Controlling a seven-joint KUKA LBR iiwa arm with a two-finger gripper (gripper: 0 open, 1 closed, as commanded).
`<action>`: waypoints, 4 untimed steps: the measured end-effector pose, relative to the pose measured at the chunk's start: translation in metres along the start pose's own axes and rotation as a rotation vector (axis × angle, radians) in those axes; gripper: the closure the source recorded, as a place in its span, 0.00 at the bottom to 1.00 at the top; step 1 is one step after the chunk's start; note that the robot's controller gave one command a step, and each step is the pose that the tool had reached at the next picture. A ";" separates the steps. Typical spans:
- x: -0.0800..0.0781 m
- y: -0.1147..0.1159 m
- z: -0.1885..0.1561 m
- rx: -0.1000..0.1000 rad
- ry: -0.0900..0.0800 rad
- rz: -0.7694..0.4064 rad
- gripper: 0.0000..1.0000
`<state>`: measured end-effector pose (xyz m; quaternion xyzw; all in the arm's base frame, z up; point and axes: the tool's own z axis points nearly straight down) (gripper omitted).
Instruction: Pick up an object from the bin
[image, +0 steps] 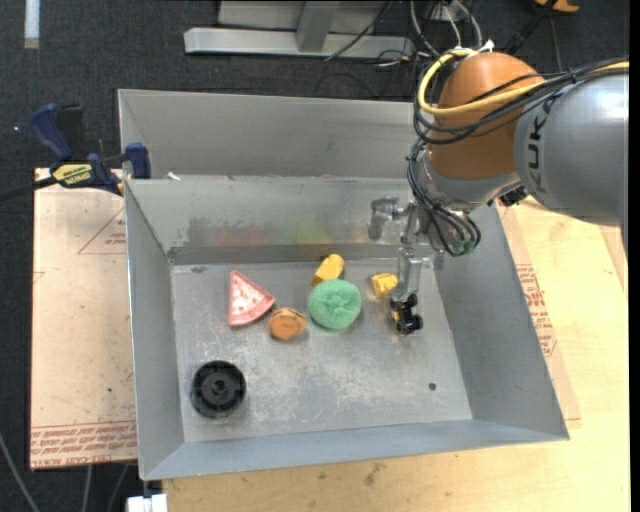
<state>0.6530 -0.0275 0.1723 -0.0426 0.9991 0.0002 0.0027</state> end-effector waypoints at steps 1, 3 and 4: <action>0.000 0.000 0.001 0.000 0.001 0.000 0.00; 0.015 0.059 0.089 -0.002 0.000 -0.003 0.00; 0.053 0.089 0.102 -0.001 0.004 0.117 1.00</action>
Offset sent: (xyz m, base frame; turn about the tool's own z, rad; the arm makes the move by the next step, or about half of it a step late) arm -0.0228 0.0492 -0.0722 0.0129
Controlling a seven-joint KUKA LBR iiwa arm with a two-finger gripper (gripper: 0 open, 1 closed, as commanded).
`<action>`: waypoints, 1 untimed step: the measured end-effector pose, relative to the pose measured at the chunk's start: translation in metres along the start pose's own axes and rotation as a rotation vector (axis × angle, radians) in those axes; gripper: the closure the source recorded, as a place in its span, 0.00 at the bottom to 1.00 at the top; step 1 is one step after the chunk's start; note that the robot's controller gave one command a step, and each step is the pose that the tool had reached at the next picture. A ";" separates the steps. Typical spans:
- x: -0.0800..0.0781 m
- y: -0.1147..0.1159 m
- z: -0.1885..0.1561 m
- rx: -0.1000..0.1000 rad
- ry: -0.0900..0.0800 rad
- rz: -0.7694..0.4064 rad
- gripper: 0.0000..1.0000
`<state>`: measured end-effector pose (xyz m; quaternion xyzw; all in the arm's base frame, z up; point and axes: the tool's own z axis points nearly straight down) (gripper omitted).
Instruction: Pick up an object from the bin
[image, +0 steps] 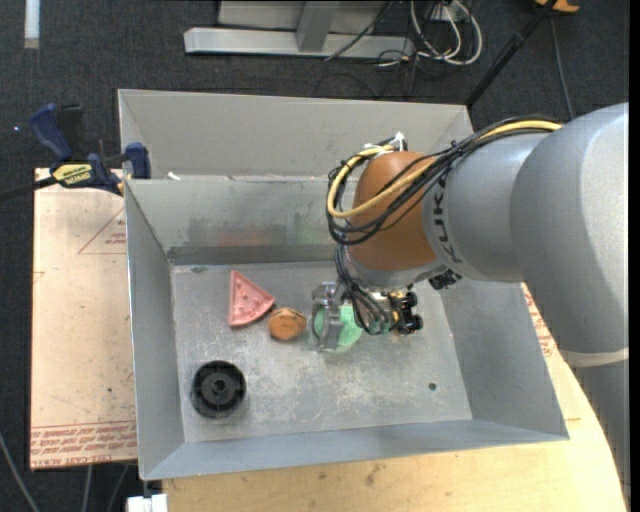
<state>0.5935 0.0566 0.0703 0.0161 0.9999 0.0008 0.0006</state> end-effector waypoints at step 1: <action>0.000 0.000 0.000 0.001 0.000 -0.001 1.00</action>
Offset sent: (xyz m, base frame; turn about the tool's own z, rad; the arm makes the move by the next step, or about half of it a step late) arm 0.0000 0.0000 0.0000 0.0000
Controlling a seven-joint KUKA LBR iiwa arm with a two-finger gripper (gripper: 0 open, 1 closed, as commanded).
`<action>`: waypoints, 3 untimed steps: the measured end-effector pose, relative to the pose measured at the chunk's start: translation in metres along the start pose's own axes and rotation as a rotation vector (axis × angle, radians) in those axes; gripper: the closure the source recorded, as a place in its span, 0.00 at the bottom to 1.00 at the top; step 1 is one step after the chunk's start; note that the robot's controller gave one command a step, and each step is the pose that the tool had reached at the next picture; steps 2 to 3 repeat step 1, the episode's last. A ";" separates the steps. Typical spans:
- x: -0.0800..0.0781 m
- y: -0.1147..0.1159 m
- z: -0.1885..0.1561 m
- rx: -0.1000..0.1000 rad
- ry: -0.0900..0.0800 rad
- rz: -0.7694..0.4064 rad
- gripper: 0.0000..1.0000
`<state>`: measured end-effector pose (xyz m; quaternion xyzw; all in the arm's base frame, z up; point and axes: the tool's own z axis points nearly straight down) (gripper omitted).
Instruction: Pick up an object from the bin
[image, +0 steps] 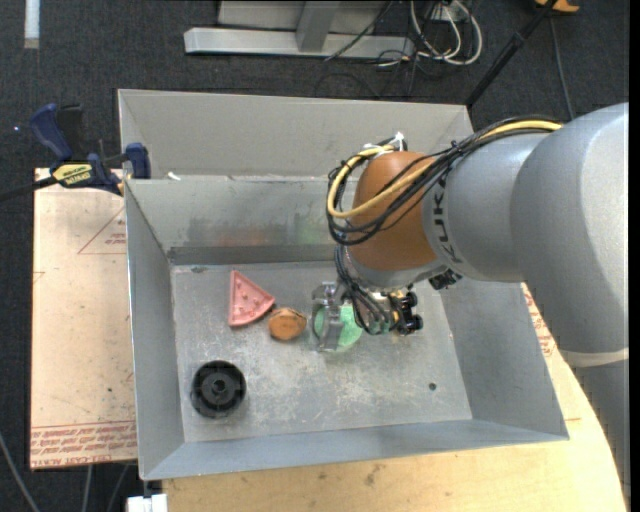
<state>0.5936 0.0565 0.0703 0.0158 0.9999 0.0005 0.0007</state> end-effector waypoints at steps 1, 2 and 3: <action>0.000 0.000 0.000 0.000 0.000 0.000 1.00; 0.000 0.000 0.000 0.000 0.000 0.000 1.00; 0.000 0.000 0.000 0.000 0.000 0.000 1.00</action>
Offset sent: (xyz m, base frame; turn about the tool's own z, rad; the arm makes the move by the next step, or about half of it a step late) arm -0.0124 -0.0309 0.1491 -0.0101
